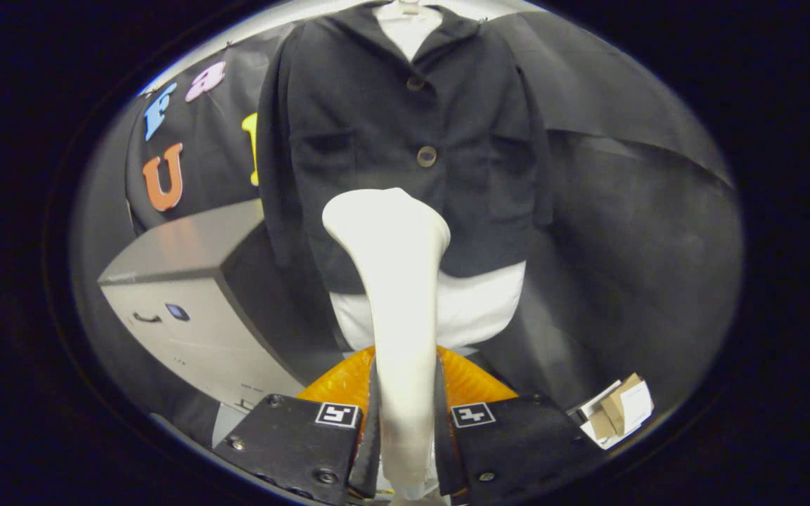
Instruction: Iron the clothes twice with a garment steamer, once on the left side and once on the right side.
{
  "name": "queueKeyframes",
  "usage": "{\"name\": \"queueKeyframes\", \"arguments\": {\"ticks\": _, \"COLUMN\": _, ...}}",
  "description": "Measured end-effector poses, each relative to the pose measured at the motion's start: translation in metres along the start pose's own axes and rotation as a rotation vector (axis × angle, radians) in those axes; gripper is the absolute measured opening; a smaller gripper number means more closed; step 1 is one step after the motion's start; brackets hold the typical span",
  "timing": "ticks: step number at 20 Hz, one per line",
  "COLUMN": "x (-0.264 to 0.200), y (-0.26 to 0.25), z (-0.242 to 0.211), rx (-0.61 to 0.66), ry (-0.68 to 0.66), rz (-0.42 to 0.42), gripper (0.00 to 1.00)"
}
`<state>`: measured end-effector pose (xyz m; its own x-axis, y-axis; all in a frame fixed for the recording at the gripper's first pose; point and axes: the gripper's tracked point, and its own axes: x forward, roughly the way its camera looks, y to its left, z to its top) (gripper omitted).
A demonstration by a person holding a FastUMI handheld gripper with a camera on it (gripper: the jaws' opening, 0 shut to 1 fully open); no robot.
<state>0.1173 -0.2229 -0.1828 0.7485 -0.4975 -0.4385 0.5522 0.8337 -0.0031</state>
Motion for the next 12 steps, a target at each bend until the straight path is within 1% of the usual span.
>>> {"name": "queueKeyframes", "arguments": {"ticks": 3, "x": -0.034, "y": -0.019, "z": 0.060, "rx": 0.040, "ry": -0.129, "rz": -0.024, "gripper": 0.35}}
{"name": "queueKeyframes", "arguments": {"ticks": 6, "x": -0.059, "y": -0.044, "z": 0.131, "rx": 0.077, "ry": -0.275, "rz": -0.024, "gripper": 0.35}}
{"name": "queueKeyframes", "arguments": {"ticks": 7, "x": -0.062, "y": -0.051, "z": 0.152, "rx": 0.087, "ry": -0.314, "rz": -0.025, "gripper": 0.35}}
{"name": "queueKeyframes", "arguments": {"ticks": 9, "x": -0.065, "y": -0.063, "z": 0.197, "rx": 0.096, "ry": -0.401, "rz": -0.003, "gripper": 0.35}}
{"name": "queueKeyframes", "arguments": {"ticks": 12, "x": -0.067, "y": -0.077, "z": 0.255, "rx": 0.075, "ry": -0.508, "rz": 0.022, "gripper": 0.35}}
